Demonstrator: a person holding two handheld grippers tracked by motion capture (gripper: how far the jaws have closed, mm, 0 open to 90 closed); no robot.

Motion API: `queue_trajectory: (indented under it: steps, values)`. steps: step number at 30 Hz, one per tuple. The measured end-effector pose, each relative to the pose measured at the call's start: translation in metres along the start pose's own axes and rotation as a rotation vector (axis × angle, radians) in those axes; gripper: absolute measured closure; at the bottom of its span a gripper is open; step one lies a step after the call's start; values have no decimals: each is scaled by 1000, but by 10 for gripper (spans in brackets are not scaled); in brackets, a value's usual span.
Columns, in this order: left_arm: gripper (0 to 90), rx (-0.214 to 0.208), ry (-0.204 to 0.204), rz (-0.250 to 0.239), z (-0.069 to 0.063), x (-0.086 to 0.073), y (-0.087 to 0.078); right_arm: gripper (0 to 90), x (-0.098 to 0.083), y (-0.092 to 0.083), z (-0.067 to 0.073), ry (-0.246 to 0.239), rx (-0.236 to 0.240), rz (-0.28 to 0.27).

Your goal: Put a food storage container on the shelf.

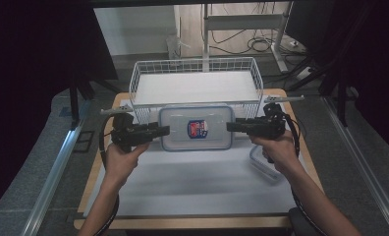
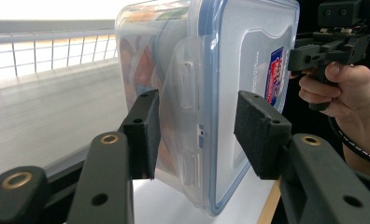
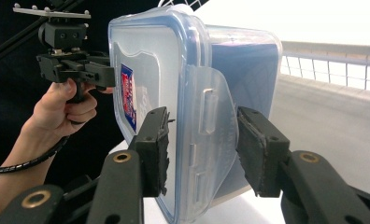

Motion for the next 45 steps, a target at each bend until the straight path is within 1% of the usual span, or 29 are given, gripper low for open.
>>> queue_trajectory:
  steps: [12, 13, 14, 19, 22, 28, 30, 31, 34, 38, 39, 45]
  values:
    - [518, 14, 2, -6, 14, 31, 0, 548, 35, 2, 0, 8, 6, -22]
    - [518, 15, 2, -8, 15, 33, 0, 548, 41, 3, 1, 4, 5, -23]
    - [518, 15, 1, -11, 17, 36, 0, 548, 41, 3, 1, 4, 5, -23]
    - [516, 26, -3, -21, 26, 53, -1, 548, 60, 5, 2, 7, 7, -34]
    - [515, 32, -15, -29, 32, 63, -1, 547, 71, 8, 2, 23, 14, -39]
    - [515, 36, -35, -37, 48, 80, 4, 546, 90, 13, -4, 44, 14, -55]
    - [515, 38, -44, -34, 52, 84, 8, 542, 99, 15, -9, 58, 7, -67]
    - [515, 38, -40, -30, 54, 85, 9, 542, 99, 15, -9, 58, 7, -67]
    - [514, 40, -56, -31, 60, 89, 14, 539, 106, 16, -14, 76, -4, -75]
    - [514, 31, -78, -33, 69, 92, 21, 539, 113, 18, -20, 92, -14, -79]
    - [514, 29, -87, -34, 70, 93, 22, 539, 114, 19, -21, 95, -17, -82]
    - [513, 27, -102, -36, 78, 98, 27, 538, 121, 20, -26, 114, -26, -86]
Point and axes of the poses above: each handheld gripper's, and its own axes: y roughly forward along the jaws, x roughly out of its top, z roughly to its left, the point moved 7 cm from there along y, roughly forward along the jaws, and after that the axes turned 14 degrees about y, right-handed, at the moved point
